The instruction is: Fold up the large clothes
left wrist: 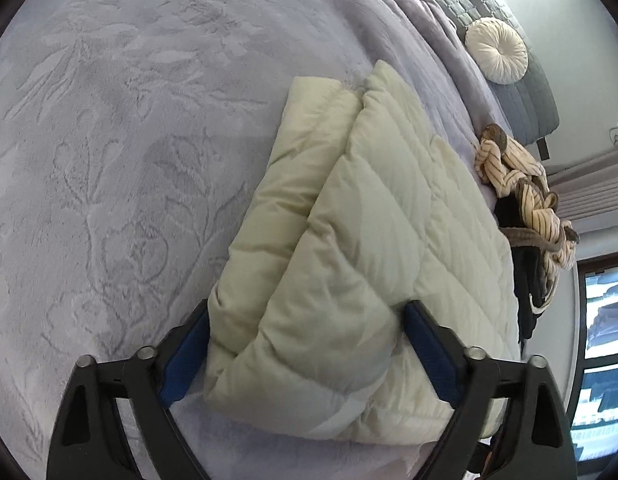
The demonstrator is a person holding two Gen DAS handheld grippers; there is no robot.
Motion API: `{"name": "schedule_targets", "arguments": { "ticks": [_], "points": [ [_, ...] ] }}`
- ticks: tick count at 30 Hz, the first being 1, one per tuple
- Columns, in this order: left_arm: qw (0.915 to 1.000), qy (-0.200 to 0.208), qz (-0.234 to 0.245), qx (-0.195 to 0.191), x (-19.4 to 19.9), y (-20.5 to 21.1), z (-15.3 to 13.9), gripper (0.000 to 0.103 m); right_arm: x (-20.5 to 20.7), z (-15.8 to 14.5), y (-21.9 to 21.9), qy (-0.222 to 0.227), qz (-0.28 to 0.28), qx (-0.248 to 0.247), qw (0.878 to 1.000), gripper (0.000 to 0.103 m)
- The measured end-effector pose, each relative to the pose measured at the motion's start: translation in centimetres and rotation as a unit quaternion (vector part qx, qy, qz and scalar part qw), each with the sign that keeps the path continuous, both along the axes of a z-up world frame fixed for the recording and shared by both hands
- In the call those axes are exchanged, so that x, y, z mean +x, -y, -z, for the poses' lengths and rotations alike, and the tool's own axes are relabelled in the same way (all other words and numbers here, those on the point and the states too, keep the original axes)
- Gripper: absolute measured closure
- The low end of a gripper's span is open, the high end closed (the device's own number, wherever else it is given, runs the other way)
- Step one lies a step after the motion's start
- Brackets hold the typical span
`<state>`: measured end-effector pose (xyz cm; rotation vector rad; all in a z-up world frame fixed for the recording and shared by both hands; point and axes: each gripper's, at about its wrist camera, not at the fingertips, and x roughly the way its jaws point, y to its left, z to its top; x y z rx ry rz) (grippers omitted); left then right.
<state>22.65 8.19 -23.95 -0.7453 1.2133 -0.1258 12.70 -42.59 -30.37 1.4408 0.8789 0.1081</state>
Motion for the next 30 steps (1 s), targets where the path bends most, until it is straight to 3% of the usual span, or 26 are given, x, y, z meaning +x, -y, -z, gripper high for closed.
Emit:
{"name": "schedule_targets", "arguments": {
  "ticks": [3, 5, 8, 15, 22, 30],
  "points": [
    [0.9998, 0.008, 0.014, -0.008, 0.6, 0.3, -0.3, 0.065, -0.3, 0.3, 0.2, -0.003, 0.014, 0.011, 1.000, 0.010],
    [0.9993, 0.020, 0.031, -0.008, 0.9, 0.5, -1.1, 0.072, -0.7, 0.6, 0.6, -0.011, 0.021, 0.020, 1.000, 0.060],
    [0.9979, 0.039, 0.050, -0.008, 1.0, 0.8, -2.6, 0.076, -1.1, 1.0, 0.5, 0.001, 0.035, 0.064, 0.997, 0.073],
    [0.9934, 0.071, 0.086, -0.023, -0.2, -0.2, -6.8, 0.076, -1.9, -1.9, 0.4, 0.038, 0.021, 0.072, 0.996, 0.075],
    [0.9904, 0.061, 0.123, -0.020, -4.8, -2.1, -9.5, 0.076, -5.4, -3.6, -0.5, 0.031, 0.016, 0.079, 0.996, 0.075],
    [0.9858, 0.022, 0.166, 0.020, -11.4, -4.8, -8.4, 0.076, -11.8, -2.9, -3.0, 0.012, 0.021, 0.097, 0.995, 0.075]
  ]
}}
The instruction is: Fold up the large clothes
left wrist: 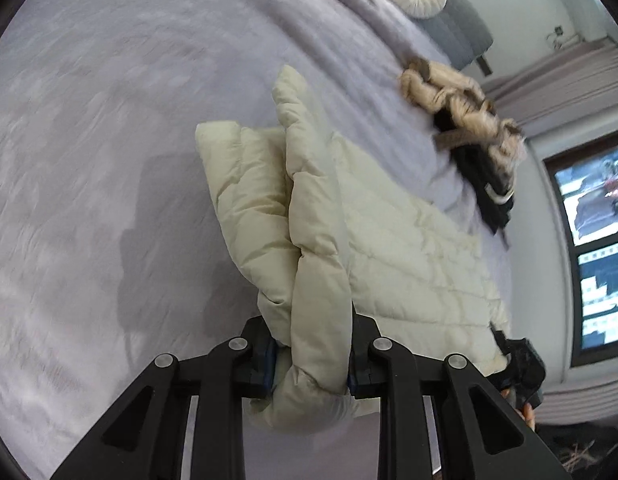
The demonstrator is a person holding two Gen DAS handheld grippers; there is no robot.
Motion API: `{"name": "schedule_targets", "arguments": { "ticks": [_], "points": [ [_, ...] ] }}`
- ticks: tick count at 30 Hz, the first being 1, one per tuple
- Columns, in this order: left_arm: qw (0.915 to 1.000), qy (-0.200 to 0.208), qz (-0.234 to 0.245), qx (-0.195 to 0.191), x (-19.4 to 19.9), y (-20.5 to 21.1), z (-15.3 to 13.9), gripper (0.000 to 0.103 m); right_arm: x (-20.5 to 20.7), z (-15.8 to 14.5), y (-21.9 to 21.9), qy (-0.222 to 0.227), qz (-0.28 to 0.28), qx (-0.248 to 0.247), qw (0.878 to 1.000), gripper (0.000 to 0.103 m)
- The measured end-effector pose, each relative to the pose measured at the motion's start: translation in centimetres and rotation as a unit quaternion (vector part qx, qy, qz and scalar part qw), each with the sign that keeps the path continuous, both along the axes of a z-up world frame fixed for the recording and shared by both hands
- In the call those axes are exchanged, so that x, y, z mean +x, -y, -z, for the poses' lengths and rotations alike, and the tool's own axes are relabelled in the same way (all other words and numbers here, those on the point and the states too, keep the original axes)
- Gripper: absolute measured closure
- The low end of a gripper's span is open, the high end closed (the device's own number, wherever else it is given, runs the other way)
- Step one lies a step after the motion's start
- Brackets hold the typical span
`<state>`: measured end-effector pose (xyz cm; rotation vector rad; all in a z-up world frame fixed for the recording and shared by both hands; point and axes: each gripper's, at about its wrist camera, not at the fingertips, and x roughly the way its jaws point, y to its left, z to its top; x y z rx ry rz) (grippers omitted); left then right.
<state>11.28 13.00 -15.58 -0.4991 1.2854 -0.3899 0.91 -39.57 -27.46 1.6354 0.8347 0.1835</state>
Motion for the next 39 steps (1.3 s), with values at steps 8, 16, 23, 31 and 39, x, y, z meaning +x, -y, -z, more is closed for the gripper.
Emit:
{"name": "schedule_targets", "arguments": {
  "ticks": [8, 16, 23, 31, 39],
  "points": [
    [0.9973, -0.055, 0.001, 0.049, -1.9, -0.2, 3.1, 0.072, -1.7, 2.4, -1.1, -0.068, -0.003, -0.019, 0.997, 0.063],
    [0.9921, -0.039, 0.009, 0.119, -2.6, -1.0, 0.5, 0.053, -1.6, -1.1, 0.4, -0.114, -0.024, -0.076, 0.990, 0.031],
    [0.9874, -0.005, 0.019, 0.157, -2.8, -1.2, -1.9, 0.009, -2.2, -5.5, 0.6, -0.143, -0.052, -0.167, 0.974, 0.023],
    [0.9862, 0.003, 0.033, 0.162, -1.5, -0.7, -1.9, 0.009, -2.0, -10.8, -1.2, -0.135, -0.090, -0.257, 0.953, 0.022],
    [0.9893, -0.019, 0.024, 0.143, 0.1, -2.5, -0.4, 0.009, -1.1, -13.8, -5.1, -0.082, -0.162, -0.299, 0.937, 0.000]
  ]
}}
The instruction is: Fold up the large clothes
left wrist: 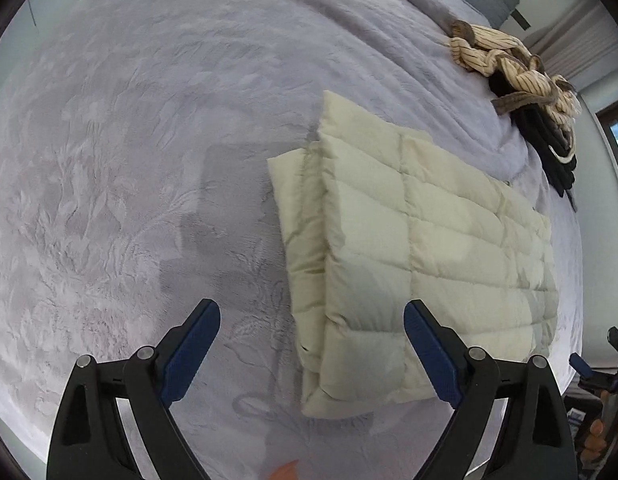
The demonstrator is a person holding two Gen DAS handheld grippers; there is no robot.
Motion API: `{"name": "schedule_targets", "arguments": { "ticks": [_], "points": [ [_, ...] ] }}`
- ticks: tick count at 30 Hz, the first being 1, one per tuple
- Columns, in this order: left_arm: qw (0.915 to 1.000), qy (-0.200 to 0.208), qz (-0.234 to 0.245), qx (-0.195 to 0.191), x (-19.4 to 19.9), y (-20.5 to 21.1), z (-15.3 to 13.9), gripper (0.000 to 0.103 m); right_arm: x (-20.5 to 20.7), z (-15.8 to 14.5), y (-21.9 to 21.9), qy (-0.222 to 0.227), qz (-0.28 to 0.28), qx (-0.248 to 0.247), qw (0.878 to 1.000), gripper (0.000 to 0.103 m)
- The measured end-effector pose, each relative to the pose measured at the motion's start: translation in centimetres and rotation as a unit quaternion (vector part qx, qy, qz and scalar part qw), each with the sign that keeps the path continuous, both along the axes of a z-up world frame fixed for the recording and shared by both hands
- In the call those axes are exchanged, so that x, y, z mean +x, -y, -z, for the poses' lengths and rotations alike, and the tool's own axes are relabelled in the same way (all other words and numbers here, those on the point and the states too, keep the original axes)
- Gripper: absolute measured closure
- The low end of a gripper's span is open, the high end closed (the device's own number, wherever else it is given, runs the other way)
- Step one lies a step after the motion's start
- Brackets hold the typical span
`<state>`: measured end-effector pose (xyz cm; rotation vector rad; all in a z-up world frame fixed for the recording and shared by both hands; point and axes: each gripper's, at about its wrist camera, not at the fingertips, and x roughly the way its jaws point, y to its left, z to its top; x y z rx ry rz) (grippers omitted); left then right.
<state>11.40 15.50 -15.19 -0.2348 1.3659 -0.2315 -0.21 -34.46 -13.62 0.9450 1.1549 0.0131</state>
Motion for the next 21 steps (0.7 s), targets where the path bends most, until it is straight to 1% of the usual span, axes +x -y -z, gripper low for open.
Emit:
{"name": "schedule_targets", "arguments": {
  "ticks": [2, 4, 5, 6, 7, 9, 13, 15, 16, 17, 18, 19, 20, 21],
  "points": [
    [1.0000, -0.002, 0.001, 0.001, 0.3, -0.2, 0.4, 0.009, 1.2, 0.3, -1.4, -0.010, -0.037, -0.013, 0.999, 0.000],
    [1.0000, -0.007, 0.000, -0.002, 0.6, -0.4, 1.1, 0.009, 3.0, 0.8, -3.3, -0.026, -0.089, -0.033, 0.995, 0.000],
    [0.9998, -0.012, 0.000, -0.012, 0.9, -0.5, 1.4, 0.009, 3.4, 0.9, -3.8, -0.029, -0.102, -0.040, 0.994, 0.000],
    [0.9996, -0.017, 0.001, -0.023, 1.0, -0.6, 1.7, 0.009, 4.3, 0.9, -4.8, -0.031, -0.122, -0.059, 0.990, 0.000],
    [0.9988, -0.024, 0.001, -0.044, 1.3, -0.8, 2.2, 0.009, 4.8, 0.8, -5.3, -0.029, -0.133, -0.070, 0.988, 0.000],
    [0.9976, -0.030, 0.004, -0.063, 1.9, -0.9, 2.8, 0.009, 5.8, 0.6, -6.3, -0.026, -0.151, -0.083, 0.985, 0.000],
    [0.9964, -0.034, 0.011, -0.077, 3.1, -0.9, 4.1, 0.009, 8.0, 0.6, -7.2, -0.017, -0.175, -0.106, 0.979, 0.000],
    [0.9944, -0.038, 0.013, -0.098, 3.6, -0.8, 4.9, 0.009, 9.2, 0.9, -7.5, -0.015, -0.184, -0.123, 0.975, 0.005],
    [0.9934, -0.040, 0.013, -0.106, 3.8, -0.8, 5.1, 0.009, 10.1, 1.2, -8.4, -0.016, -0.186, -0.130, 0.974, 0.016],
    [0.9913, -0.045, 0.014, -0.123, 4.1, -0.8, 5.6, 0.009, 10.7, 1.5, -8.5, -0.017, -0.191, -0.138, 0.972, 0.041],
    [0.9901, -0.049, 0.015, -0.131, 4.4, -0.7, 6.0, 0.009, 11.1, 1.8, -8.9, -0.019, -0.193, -0.142, 0.971, 0.058],
    [0.9894, -0.052, 0.014, -0.135, 4.7, -0.7, 6.4, 0.009, 11.4, 2.2, -9.0, -0.023, -0.194, -0.146, 0.970, 0.084],
    [0.9884, -0.055, 0.013, -0.141, 4.9, -0.8, 6.9, 0.009, 11.8, 2.8, -9.0, -0.024, -0.197, -0.143, 0.970, 0.087],
    [0.9875, -0.058, 0.012, -0.146, 5.0, -0.8, 7.1, 0.009, 12.1, 3.2, -9.0, -0.017, -0.202, -0.134, 0.970, 0.087]
  ]
}}
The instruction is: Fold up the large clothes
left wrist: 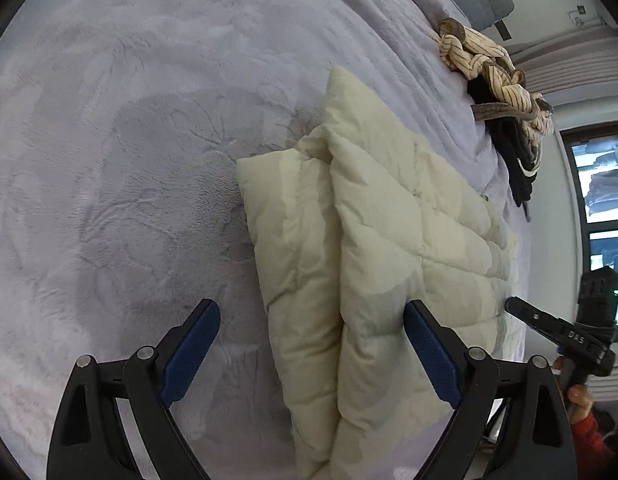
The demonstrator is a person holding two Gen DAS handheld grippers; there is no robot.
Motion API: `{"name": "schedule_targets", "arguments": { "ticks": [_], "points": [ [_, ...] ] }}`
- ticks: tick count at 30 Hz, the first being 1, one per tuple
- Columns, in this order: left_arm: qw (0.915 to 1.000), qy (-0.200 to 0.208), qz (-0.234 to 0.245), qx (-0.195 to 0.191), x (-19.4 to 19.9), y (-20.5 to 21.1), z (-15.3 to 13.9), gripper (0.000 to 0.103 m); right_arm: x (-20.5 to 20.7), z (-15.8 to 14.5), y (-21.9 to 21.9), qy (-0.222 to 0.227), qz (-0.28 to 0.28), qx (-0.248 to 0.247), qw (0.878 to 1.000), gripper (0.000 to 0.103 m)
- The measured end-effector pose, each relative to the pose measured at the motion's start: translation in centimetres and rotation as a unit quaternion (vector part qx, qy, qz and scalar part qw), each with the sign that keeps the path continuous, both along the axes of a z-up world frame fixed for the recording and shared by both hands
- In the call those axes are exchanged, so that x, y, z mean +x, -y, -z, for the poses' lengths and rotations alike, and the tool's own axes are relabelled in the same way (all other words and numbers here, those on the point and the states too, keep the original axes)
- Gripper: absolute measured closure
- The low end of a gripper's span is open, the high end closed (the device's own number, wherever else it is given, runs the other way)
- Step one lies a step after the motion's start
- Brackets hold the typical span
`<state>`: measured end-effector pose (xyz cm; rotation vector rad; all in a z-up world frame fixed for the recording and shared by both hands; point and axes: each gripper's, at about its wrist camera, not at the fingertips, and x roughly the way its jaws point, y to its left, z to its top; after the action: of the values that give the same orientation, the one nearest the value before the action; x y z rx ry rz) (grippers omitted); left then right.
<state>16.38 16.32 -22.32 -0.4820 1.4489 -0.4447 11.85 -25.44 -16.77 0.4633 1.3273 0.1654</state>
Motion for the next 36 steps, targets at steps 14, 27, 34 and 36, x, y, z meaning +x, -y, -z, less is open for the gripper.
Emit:
{"name": "schedule_targets", "arguments": {
  "ticks": [14, 27, 34, 36],
  "points": [
    [0.9949, -0.027, 0.015, -0.096, 1.5, 3.2, 3.0, 0.012, 0.9, 7.1, -1.7, 0.003, -0.034, 0.069, 0.997, 0.092],
    [0.9863, 0.061, 0.110, -0.107, 0.5, 12.2, -7.1, 0.074, -0.8, 8.5, -0.7, 0.002, 0.001, 0.124, 0.992, 0.093],
    [0.9773, 0.093, 0.175, -0.075, -1.8, 20.5, -11.7, 0.074, -1.6, 9.3, 0.5, -0.004, 0.024, 0.173, 0.985, 0.096],
    [0.9745, 0.109, 0.188, -0.055, -2.6, 22.4, -12.4, 0.074, -1.9, 9.6, 0.9, -0.010, 0.035, 0.190, 0.981, 0.098]
  ]
}}
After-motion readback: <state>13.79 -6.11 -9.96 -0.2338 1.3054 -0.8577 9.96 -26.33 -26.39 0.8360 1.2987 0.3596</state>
